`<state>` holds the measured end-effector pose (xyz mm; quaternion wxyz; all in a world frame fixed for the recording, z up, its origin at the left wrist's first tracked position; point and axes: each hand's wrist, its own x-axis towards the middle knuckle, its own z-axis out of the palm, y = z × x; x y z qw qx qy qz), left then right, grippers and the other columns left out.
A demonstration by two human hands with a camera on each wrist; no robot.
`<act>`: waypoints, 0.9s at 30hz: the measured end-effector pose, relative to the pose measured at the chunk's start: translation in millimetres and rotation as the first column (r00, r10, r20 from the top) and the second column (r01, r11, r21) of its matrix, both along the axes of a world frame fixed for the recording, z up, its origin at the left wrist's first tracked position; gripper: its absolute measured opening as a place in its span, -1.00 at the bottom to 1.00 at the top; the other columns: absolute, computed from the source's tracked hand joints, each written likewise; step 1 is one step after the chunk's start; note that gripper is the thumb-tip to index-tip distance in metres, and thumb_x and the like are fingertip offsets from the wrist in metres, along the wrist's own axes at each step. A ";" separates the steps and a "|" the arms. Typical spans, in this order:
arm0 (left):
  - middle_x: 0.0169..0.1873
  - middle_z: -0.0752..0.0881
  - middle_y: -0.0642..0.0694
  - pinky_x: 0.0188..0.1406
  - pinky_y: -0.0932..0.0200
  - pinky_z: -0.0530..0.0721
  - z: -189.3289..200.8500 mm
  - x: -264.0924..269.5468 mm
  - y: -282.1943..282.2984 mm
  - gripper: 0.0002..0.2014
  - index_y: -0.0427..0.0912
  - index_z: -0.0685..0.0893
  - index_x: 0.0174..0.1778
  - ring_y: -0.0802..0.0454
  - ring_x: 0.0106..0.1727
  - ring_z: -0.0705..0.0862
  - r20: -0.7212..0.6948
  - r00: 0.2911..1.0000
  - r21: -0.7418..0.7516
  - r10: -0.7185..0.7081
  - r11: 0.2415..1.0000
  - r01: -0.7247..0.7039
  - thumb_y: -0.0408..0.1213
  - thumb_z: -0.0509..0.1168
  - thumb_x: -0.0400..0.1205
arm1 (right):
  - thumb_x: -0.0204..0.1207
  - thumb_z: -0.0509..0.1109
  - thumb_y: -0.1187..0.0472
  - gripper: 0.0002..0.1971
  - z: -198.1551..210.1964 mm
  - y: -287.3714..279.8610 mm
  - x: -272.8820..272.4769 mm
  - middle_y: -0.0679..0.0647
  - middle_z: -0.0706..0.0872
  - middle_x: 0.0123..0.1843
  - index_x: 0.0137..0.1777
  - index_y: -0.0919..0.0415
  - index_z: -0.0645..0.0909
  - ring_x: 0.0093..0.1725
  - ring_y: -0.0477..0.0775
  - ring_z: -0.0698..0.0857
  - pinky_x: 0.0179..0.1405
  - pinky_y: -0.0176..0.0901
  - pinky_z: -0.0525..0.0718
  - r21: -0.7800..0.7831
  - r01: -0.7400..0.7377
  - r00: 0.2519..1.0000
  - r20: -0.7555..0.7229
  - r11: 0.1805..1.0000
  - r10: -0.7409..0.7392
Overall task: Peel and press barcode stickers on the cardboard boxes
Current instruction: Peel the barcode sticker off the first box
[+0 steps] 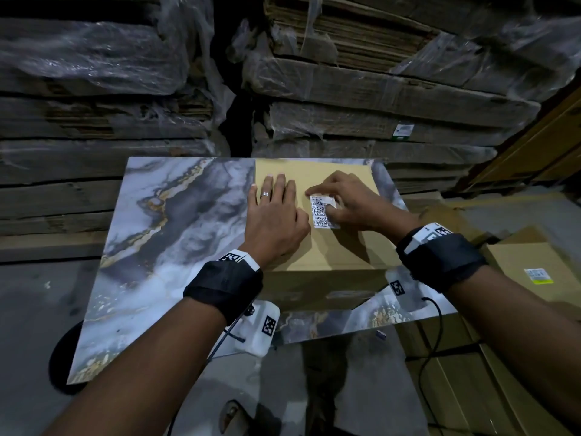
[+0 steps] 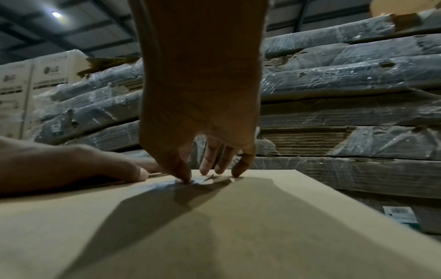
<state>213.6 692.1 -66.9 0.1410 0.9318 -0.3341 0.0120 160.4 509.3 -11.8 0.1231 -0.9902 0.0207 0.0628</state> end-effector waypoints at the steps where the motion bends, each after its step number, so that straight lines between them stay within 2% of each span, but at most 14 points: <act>1: 0.77 0.12 -0.20 0.71 -0.32 0.02 0.0 -0.1 -0.2 -0.26 -0.18 0.15 0.77 -0.18 0.78 0.06 -0.007 1.000 0.001 0.005 1.000 -0.005 0.06 -0.20 0.65 | 0.60 0.34 0.08 -0.52 -0.2 0.7 2.4 0.08 0.56 0.30 0.54 -0.14 0.61 0.28 0.16 0.50 0.24 0.12 0.54 -0.008 -0.032 0.999 -0.008 0.999 0.031; 3: 0.78 0.10 -0.18 0.73 -0.30 -0.01 1.0 -0.8 -0.2 -0.25 -0.17 0.13 0.78 -0.16 0.78 0.03 -0.021 1.000 0.005 0.011 1.000 -0.010 0.06 -0.21 0.65 | 0.56 0.28 0.06 -0.50 0.2 0.5 5.3 0.10 0.62 0.32 0.51 -0.02 0.65 0.28 0.14 0.53 0.23 0.11 0.55 0.013 -0.100 0.995 0.013 0.995 0.100; 7: 0.79 0.06 -0.14 0.74 -0.27 -0.05 2.7 -1.6 -1.5 -0.26 -0.14 0.11 0.79 -0.13 0.79 0.00 -0.032 0.999 0.023 0.022 1.000 -0.021 0.05 -0.22 0.65 | 0.58 0.39 0.20 -0.65 0.3 -8.6 8.0 0.09 0.76 0.17 0.33 0.13 0.77 0.12 0.11 0.68 0.04 -0.03 0.62 -0.026 -0.234 0.968 0.084 0.972 0.236; 9: 0.79 0.06 -0.13 0.74 -0.26 -0.06 3.4 -2.0 -2.4 -0.26 -0.12 0.11 0.79 -0.13 0.79 0.00 -0.025 0.999 0.040 0.025 0.999 -0.024 0.05 -0.21 0.65 | 0.56 0.40 0.18 -0.67 0.5 -12.2 9.1 0.07 0.76 0.11 0.30 0.13 0.78 0.06 0.08 0.68 -0.03 -0.12 0.53 -0.013 -0.239 0.966 0.095 0.971 0.239; 12: 0.79 0.07 -0.13 0.74 -0.25 -0.05 2.9 -1.7 -1.9 -0.25 -0.11 0.13 0.79 -0.12 0.79 0.02 -0.015 1.000 0.043 0.019 0.999 -0.018 0.08 -0.23 0.64 | 0.48 0.33 0.10 -0.63 1.2 -14.6 11.0 0.06 0.71 0.03 0.24 0.14 0.78 0.00 0.05 0.61 -0.05 -0.13 0.46 0.026 -0.260 0.961 0.106 0.965 0.255; 15: 0.79 0.05 -0.12 0.74 -0.25 -0.06 3.3 0.3 -1.2 -0.16 -0.08 0.11 0.79 -0.11 0.79 -0.02 -0.037 0.999 0.051 0.011 0.999 -0.009 0.19 -0.29 0.56 | 0.45 0.39 0.17 -0.71 1.7 -20.2 14.4 0.07 0.69 -0.01 0.14 0.15 0.78 -0.06 0.03 0.58 -0.13 -0.22 0.43 0.055 -0.301 0.951 0.090 0.952 0.296; 18: 0.79 0.04 -0.08 0.74 -0.28 -0.10 3.9 1.1 0.7 -0.12 0.08 0.17 0.77 -0.09 0.79 -0.05 -0.075 0.997 0.029 -0.009 1.000 0.011 0.38 -0.17 0.51 | 0.44 0.44 0.34 -0.76 4.9 -31.8 15.7 0.01 0.76 0.03 0.06 0.11 0.81 -0.03 0.01 0.68 -0.07 -0.25 0.61 0.150 -0.262 0.965 0.073 0.953 0.253; 20: 0.78 0.12 -0.03 0.73 -0.31 -0.12 4.0 2.1 4.5 -0.13 0.26 0.28 0.71 -0.10 0.79 -0.02 -0.092 0.994 -0.001 -0.058 0.998 0.059 0.48 -0.07 0.44 | 0.46 0.46 0.32 -0.76 9.8 -40.2 13.3 -0.04 0.81 0.05 0.09 0.11 0.81 0.05 -0.05 0.74 0.03 -0.33 0.69 0.256 -0.221 0.975 0.082 0.941 0.207; 22: 0.75 0.23 0.01 0.71 -0.35 -0.15 6.6 7.2 9.5 -0.21 0.36 0.37 0.65 -0.10 0.78 0.06 -0.085 0.985 0.002 -0.149 0.989 0.150 0.48 0.07 0.45 | 0.50 0.48 0.29 -0.79 12.4 -49.1 11.0 -0.02 0.85 0.05 0.11 0.17 0.81 0.07 -0.10 0.78 0.06 -0.44 0.67 0.380 -0.179 0.984 0.073 0.907 0.164; 24: 0.69 0.36 0.03 0.71 -0.33 -0.04 16.3 15.8 12.4 -0.28 0.33 0.46 0.61 -0.08 0.73 0.23 -0.049 0.962 0.055 -0.269 0.961 0.272 0.43 0.17 0.50 | 0.53 0.46 0.41 -0.79 9.3 -58.7 10.2 0.03 0.86 0.05 0.10 0.20 0.82 0.08 -0.06 0.79 0.09 -0.42 0.66 0.491 -0.136 0.991 0.056 0.860 0.124; 25: 0.65 0.44 0.01 0.69 -0.27 0.12 24.2 19.8 11.4 -0.32 0.27 0.50 0.60 -0.08 0.67 0.34 -0.028 0.939 0.092 -0.342 0.935 0.343 0.40 0.20 0.54 | 0.55 0.45 0.45 -0.77 6.6 -62.6 9.7 0.05 0.87 0.04 0.10 0.20 0.82 0.07 -0.06 0.80 0.09 -0.36 0.68 0.538 -0.118 0.993 0.052 0.835 0.107; 27: 0.56 0.56 -0.05 0.49 -0.15 0.50 42.1 24.1 4.4 -0.39 0.16 0.56 0.58 -0.11 0.52 0.54 -0.008 0.877 0.175 -0.480 0.863 0.473 0.29 0.22 0.62 | 0.58 0.43 0.48 -0.78 1.4 -66.5 7.0 0.11 0.86 0.05 0.11 0.24 0.81 0.04 -0.07 0.79 0.07 -0.31 0.68 0.619 -0.090 0.996 0.053 0.780 0.073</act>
